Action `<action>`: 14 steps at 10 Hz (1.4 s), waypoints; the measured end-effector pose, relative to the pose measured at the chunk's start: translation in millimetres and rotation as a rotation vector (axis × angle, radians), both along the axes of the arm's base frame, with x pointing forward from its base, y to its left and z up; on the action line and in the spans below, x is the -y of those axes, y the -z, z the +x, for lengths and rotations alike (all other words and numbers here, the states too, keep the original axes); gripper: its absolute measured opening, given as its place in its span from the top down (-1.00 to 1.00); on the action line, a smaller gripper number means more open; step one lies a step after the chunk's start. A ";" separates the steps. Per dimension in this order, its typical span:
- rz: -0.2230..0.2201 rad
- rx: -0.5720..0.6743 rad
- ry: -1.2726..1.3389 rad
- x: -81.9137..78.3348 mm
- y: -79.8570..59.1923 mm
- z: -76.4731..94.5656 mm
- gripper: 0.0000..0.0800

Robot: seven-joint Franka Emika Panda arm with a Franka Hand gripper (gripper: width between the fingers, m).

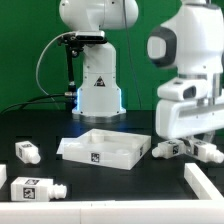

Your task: Assemble one leg

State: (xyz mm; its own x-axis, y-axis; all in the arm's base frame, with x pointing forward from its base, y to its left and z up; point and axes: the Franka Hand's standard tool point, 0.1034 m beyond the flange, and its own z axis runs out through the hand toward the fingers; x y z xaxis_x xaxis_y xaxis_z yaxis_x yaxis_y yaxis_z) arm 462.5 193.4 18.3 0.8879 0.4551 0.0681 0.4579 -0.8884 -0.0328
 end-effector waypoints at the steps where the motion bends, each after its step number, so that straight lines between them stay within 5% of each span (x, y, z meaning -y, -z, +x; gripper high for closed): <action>1: -0.001 -0.007 -0.001 0.8 6.9 -3.0 0.34; 4: -0.004 -0.008 0.002 11.3 11.2 -0.8 0.34; 5: -0.004 -0.008 0.001 10.4 11.4 -1.3 0.08; 6: -0.004 -0.008 0.000 10.3 11.4 -1.3 0.08; 8: -0.016 -0.020 -0.056 17.5 7.1 -0.5 -0.55; 10: -0.049 -0.022 -0.157 61.3 -48.9 9.1 -0.60; 11: -0.059 -0.005 -0.245 83.6 -65.2 11.3 -0.62; 13: -0.064 0.012 -0.349 117.5 -64.7 18.0 -0.62; 14: -0.062 0.007 -0.347 116.2 -61.0 19.6 -0.62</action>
Offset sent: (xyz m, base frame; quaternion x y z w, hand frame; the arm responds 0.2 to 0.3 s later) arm -0.0018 -0.0107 0.0049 0.0350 0.0033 0.0258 0.9990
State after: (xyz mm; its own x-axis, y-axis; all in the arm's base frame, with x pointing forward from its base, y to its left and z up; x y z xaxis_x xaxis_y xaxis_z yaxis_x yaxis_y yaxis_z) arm 482.1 77.2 79.3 0.6793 0.7329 0.0368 0.7327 -0.6802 0.0205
